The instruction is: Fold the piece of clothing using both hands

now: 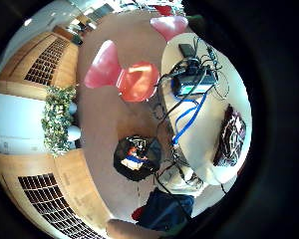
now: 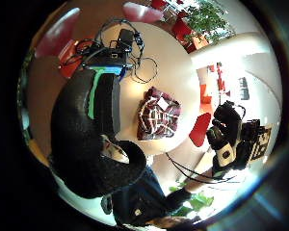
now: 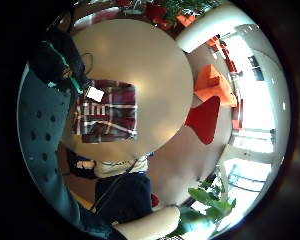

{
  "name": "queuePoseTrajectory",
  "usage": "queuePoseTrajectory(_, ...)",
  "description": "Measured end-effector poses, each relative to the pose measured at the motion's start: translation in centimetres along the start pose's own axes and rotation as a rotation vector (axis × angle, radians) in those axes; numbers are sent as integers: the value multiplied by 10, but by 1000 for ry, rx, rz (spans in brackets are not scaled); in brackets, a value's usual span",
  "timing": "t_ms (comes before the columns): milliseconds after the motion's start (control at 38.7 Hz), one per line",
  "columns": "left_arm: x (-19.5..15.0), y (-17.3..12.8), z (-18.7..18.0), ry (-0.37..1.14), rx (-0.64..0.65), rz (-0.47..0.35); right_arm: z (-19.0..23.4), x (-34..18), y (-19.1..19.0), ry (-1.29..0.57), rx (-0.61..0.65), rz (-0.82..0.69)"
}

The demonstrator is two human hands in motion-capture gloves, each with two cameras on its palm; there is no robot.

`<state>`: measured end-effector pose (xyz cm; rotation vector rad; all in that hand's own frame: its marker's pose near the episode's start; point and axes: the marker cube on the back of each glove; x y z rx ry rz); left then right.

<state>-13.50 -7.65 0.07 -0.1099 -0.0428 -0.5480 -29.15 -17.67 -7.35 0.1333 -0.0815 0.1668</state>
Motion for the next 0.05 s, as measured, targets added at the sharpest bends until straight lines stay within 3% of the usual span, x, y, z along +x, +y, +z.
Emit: queuePoseTrajectory(52, 4, -2, 2, -13, -4, 9, -4, 7, 5, 12, 12, 4)
